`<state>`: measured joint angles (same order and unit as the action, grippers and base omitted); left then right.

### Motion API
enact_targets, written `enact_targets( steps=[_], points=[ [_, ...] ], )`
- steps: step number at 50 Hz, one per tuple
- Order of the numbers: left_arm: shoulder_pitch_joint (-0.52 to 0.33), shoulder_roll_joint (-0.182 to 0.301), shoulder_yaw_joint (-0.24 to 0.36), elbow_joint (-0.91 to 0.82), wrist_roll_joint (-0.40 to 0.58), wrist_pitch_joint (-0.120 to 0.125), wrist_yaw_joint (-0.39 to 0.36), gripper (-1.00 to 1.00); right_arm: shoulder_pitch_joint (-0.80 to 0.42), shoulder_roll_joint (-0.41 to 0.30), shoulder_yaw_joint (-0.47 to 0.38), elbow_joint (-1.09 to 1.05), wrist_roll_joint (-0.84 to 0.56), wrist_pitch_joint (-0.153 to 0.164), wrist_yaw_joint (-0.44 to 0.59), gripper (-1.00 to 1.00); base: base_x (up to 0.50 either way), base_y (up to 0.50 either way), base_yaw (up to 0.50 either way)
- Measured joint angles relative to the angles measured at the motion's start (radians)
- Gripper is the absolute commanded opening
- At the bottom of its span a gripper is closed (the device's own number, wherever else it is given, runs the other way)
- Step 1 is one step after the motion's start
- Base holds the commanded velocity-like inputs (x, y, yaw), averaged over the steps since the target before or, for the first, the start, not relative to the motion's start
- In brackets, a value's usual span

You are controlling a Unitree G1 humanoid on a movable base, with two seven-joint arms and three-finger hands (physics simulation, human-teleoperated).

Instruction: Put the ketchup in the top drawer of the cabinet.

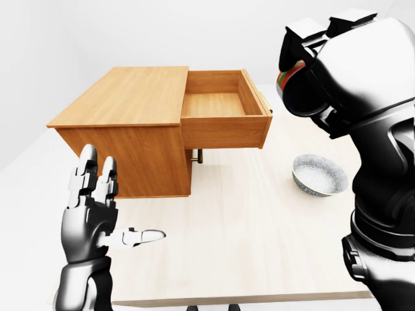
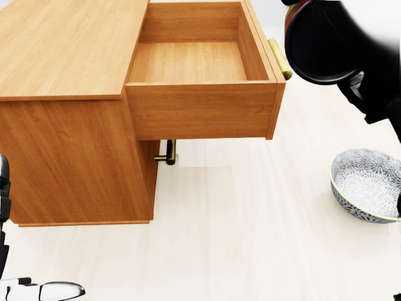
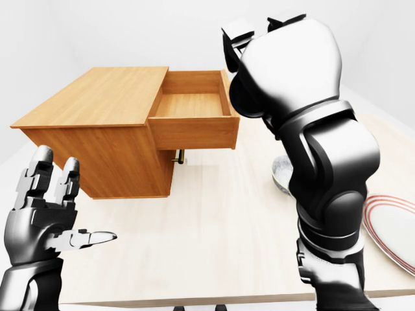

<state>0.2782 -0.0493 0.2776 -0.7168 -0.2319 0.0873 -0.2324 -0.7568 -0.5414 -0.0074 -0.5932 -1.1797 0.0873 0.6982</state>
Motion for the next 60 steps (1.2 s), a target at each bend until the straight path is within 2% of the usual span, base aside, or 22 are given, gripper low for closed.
enact_targets(
  steps=[11,20,31,43,60],
  points=[
    [0.001,-0.004,0.007,-0.01,-0.005,0.0,-0.005,1.0,-0.317,0.066,-0.053,0.405,0.035,0.0,0.0,-1.0,0.0,0.0,0.0],
    [-0.007,-0.002,0.013,-0.003,-0.007,0.0,-0.003,1.0,-0.549,0.079,-0.064,0.777,0.131,0.0,0.0,-1.0,0.0,0.0,0.0],
    [-0.019,0.003,0.019,0.01,-0.011,0.0,0.004,1.0,-0.772,0.078,-0.065,1.244,0.277,0.0,0.0,-1.0,0.0,0.0,0.0],
    [-0.015,0.003,0.018,0.006,-0.013,0.0,0.004,1.0,-0.891,0.082,-0.055,1.57,0.401,0.0,0.0,-1.0,0.0,0.0,0.0],
    [-0.015,0.003,0.01,0.01,-0.006,0.0,0.006,1.0,-0.918,0.076,-0.056,1.757,0.527,0.0,0.0,-1.0,0.0,0.0,0.0]
  ],
)
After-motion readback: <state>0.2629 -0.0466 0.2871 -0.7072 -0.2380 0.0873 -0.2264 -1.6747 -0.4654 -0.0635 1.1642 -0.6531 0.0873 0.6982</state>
